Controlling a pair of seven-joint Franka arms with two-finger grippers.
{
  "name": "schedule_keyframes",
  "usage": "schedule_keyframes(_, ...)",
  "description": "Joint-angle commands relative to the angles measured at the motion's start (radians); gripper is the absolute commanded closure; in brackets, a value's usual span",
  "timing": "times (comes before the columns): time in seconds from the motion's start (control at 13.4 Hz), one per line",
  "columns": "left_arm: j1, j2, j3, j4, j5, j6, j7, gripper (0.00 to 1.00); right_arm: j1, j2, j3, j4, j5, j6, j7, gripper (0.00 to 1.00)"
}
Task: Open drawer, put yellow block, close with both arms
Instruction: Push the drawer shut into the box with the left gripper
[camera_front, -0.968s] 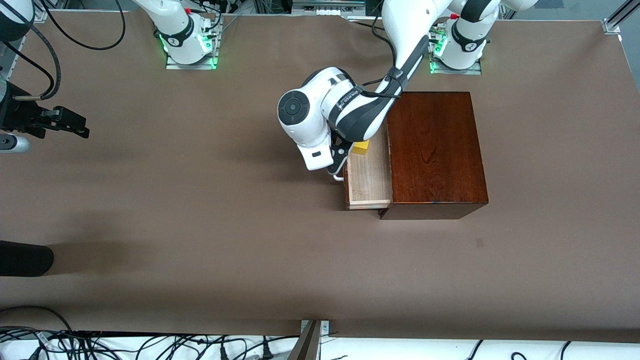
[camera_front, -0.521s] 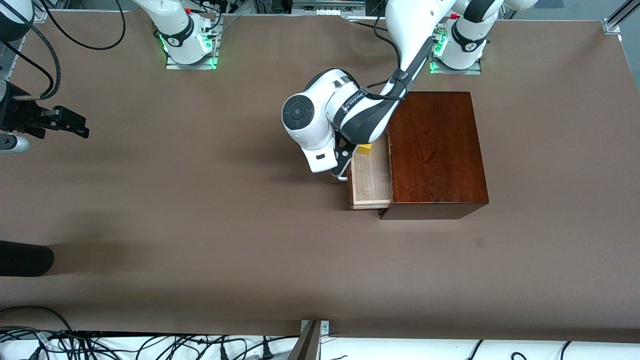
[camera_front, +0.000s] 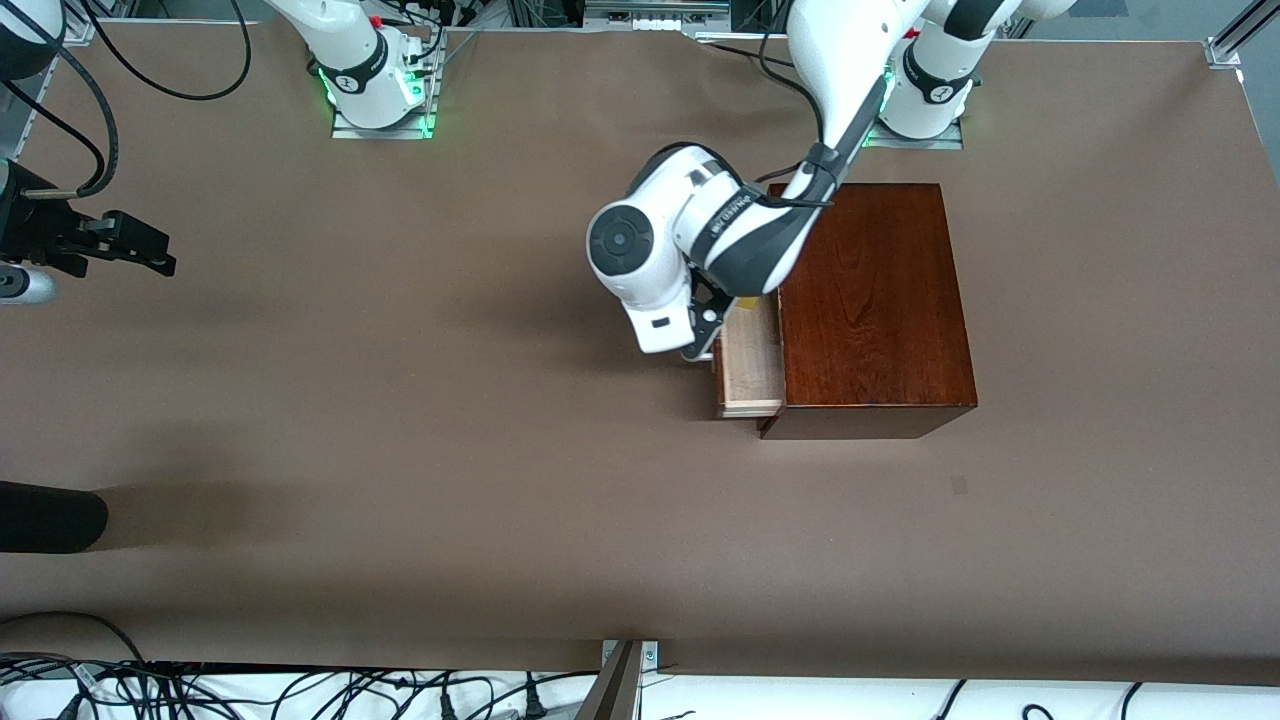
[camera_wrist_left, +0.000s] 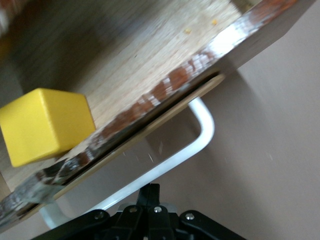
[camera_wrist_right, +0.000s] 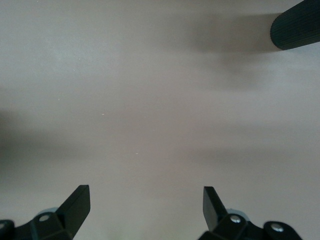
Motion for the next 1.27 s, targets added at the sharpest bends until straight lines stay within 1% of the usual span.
schedule_keyframes(0.0,0.053,-0.092,0.025,-0.111,0.055,-0.015,0.093,1.0,-0.011,-0.01,0.008,0.007,0.016,-0.006,-0.012,0.0)
schedule_keyframes(0.15,0.074,-0.1,0.025,-0.129,0.056,-0.013,0.121,1.0,-0.014,-0.01,0.008,0.007,0.016,-0.006,-0.012,0.0)
schedule_keyframes(0.45,0.088,-0.109,0.023,-0.125,0.055,-0.021,0.15,1.0,-0.011,-0.01,0.008,0.007,0.016,-0.006,-0.012,0.0)
schedule_keyframes(0.67,0.082,-0.135,0.022,-0.093,0.059,-0.071,0.196,1.0,-0.011,-0.01,0.008,0.007,0.016,-0.006,-0.012,0.0)
schedule_keyframes(0.74,0.079,-0.135,0.022,-0.064,0.064,-0.096,0.197,1.0,-0.011,-0.01,0.008,0.007,0.016,-0.006,-0.012,0.0)
schedule_keyframes(0.82,0.08,-0.137,0.022,-0.034,0.064,-0.111,0.213,0.9,-0.014,-0.01,0.008,0.007,0.014,-0.006,-0.012,0.0)
schedule_keyframes(0.89,0.084,-0.154,0.023,-0.011,0.061,-0.127,0.257,0.51,-0.011,-0.01,0.008,0.007,0.014,-0.006,-0.012,0.0)
schedule_keyframes(0.97,0.084,-0.169,0.025,0.006,0.056,-0.134,0.297,0.01,-0.014,-0.01,0.008,0.007,0.014,-0.006,-0.012,0.0)
schedule_keyframes(1.12,0.1,-0.218,0.023,0.013,0.05,-0.139,0.332,0.0,-0.014,-0.01,0.008,0.007,0.016,-0.006,-0.012,0.0)
schedule_keyframes(1.19,0.111,-0.236,0.02,0.015,0.049,-0.144,0.381,0.0,-0.014,-0.01,0.008,0.007,0.014,-0.006,-0.012,0.0)
